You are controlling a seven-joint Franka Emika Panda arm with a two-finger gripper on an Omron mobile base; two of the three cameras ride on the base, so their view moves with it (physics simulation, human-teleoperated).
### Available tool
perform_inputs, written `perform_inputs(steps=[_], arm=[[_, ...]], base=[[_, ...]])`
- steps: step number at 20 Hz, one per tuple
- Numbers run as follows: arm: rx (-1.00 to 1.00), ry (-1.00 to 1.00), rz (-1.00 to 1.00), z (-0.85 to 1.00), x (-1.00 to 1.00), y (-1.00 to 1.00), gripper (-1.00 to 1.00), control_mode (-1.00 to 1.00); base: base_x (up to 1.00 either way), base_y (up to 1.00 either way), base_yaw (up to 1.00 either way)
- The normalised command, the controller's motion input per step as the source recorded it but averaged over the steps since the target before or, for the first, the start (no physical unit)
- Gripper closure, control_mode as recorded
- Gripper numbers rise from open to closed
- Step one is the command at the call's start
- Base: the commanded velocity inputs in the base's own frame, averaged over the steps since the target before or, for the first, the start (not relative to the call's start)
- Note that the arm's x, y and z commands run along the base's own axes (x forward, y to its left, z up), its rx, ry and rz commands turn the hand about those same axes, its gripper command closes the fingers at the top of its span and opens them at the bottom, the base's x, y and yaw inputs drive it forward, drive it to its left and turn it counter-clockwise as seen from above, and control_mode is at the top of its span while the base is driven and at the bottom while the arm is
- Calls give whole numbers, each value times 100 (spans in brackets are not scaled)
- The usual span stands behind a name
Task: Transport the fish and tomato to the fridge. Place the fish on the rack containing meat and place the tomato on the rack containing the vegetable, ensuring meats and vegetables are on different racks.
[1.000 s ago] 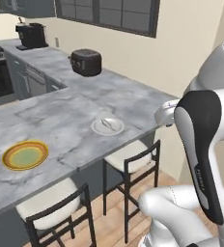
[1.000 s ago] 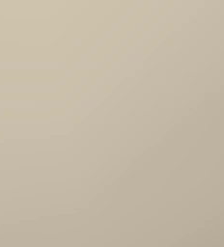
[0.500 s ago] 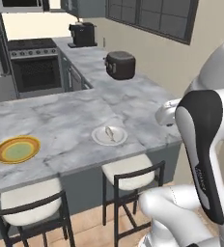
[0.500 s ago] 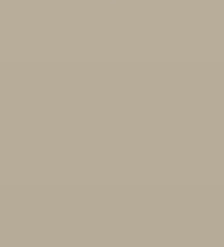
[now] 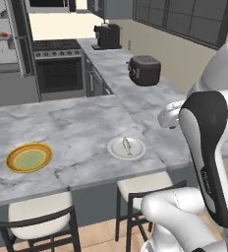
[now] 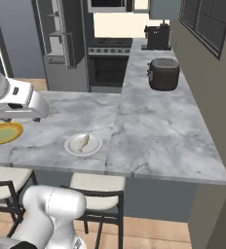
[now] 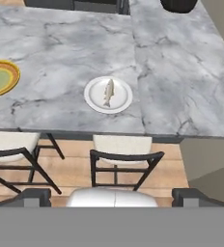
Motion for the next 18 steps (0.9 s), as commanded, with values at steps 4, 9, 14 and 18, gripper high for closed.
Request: perform_inputs(steps=[4,9,14,18], arm=[[0,0,0,0,0,0,-100,100],[0,0,0,0,0,0,-100,100],[12,14,26,-53,80,-54,-100,-100],[16,29,11,-100,99,-67,-100,-100]], base=[[66,-32,29],[69,-45,39],[20,-12,8],[0,0,0]])
